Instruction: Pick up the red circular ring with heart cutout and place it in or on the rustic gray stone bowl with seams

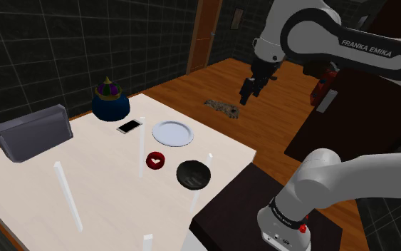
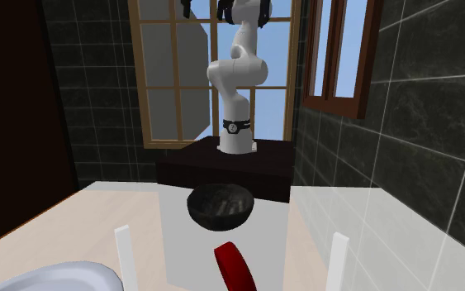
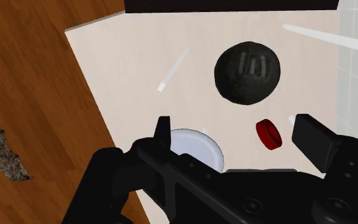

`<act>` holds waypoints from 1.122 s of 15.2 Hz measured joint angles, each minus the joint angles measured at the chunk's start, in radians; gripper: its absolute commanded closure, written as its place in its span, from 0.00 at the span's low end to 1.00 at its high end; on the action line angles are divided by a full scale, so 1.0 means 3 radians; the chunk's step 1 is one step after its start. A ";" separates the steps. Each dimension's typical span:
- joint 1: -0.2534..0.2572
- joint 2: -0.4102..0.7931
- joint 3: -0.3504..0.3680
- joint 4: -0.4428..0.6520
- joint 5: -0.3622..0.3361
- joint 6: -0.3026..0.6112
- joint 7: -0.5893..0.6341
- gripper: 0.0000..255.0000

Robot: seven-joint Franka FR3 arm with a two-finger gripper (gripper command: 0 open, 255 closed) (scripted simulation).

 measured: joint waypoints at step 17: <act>0.0244 0.1538 -0.0287 -0.0066 0.0185 0.1440 -0.0757 0.00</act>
